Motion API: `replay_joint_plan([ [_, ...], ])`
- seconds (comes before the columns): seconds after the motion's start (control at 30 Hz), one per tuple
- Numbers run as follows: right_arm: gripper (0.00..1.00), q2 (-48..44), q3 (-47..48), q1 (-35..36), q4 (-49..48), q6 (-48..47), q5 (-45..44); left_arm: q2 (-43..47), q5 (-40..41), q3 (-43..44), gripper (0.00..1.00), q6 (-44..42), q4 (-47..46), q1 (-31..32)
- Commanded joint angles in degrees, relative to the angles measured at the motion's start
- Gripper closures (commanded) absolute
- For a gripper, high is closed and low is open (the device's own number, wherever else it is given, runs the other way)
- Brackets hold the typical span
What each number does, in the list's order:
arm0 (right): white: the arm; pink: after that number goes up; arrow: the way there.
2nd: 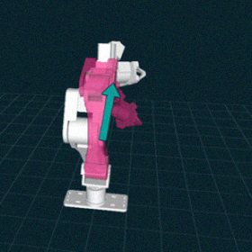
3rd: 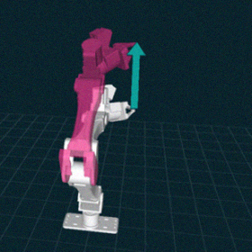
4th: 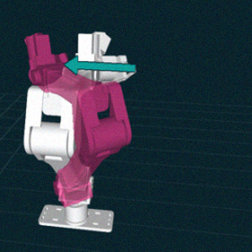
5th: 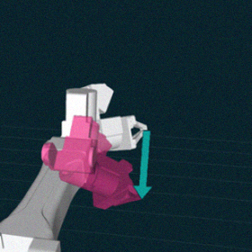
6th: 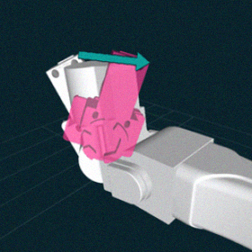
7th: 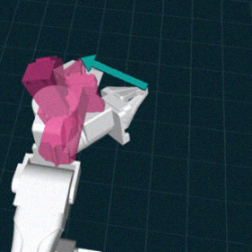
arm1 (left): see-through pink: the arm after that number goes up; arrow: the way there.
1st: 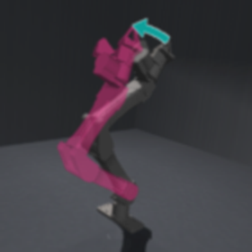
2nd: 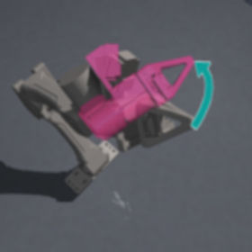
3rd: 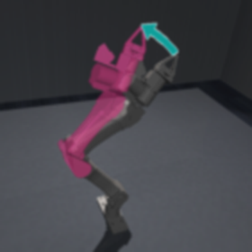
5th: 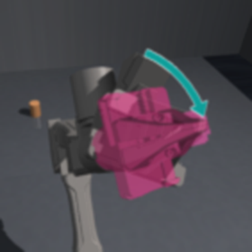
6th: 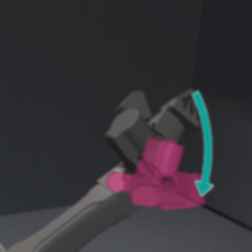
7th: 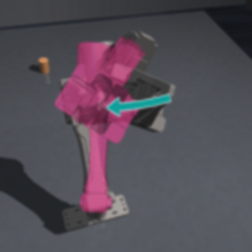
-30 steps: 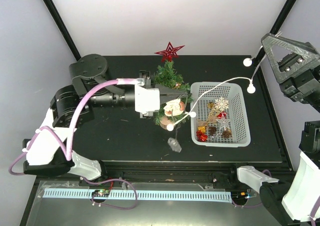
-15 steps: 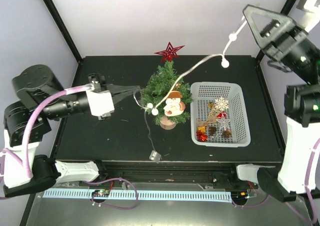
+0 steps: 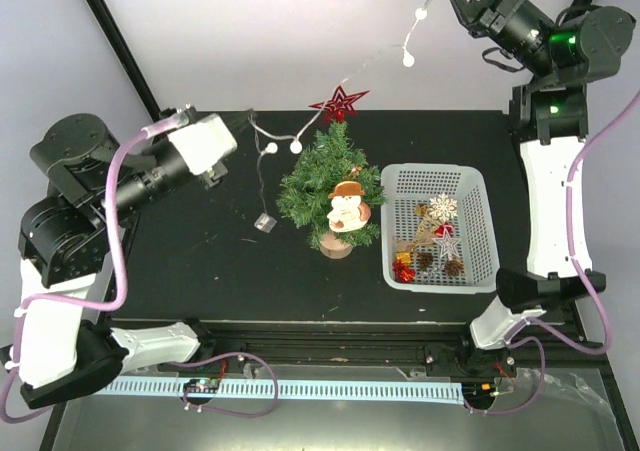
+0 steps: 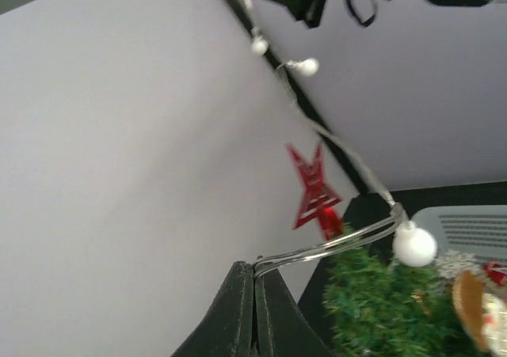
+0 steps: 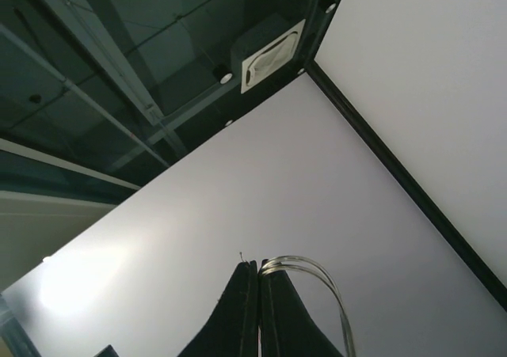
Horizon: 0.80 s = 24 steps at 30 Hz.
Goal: Decorate the small christmas tree
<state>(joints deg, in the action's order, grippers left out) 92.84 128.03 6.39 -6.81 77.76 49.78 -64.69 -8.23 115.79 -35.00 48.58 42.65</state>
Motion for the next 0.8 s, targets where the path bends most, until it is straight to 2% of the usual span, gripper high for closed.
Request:
replay_joint_plan([
  [0.0, 0.99, 3.57, 5.96, 0.2, -8.63, 6.48, 0.23, -1.17, 4.75, 1.82, 0.99, 2.72, -5.38, -4.12],
  [0.2, 0.99, 8.09, 8.39, 0.23, -10.11, 8.29, -0.05, -3.51, 4.19, 1.92, 0.98, 4.14, -8.23, -9.84],
  [0.3, 0.99, 8.43, 7.02, 0.24, -9.31, 6.98, 0.24, -4.78, 1.17, 1.9, 0.98, 6.46, -9.23, -15.19],
  [0.4, 0.99, 7.64, 3.22, 0.2, -9.45, 5.36, 0.53, -5.67, -4.68, 1.54, 0.98, 10.13, -10.0, -22.06],
  [0.57, 0.99, 6.0, -4.92, 0.2, -11.93, 3.66, 0.96, -5.84, -13.21, -2.78, 0.98, 14.98, -13.86, -30.08],
  [0.77, 0.99, 3.71, -16.54, 0.13, -17.9, 3.99, 1.37, -6.86, -20.37, -7.2, 0.98, 18.98, -16.69, -34.75],
])
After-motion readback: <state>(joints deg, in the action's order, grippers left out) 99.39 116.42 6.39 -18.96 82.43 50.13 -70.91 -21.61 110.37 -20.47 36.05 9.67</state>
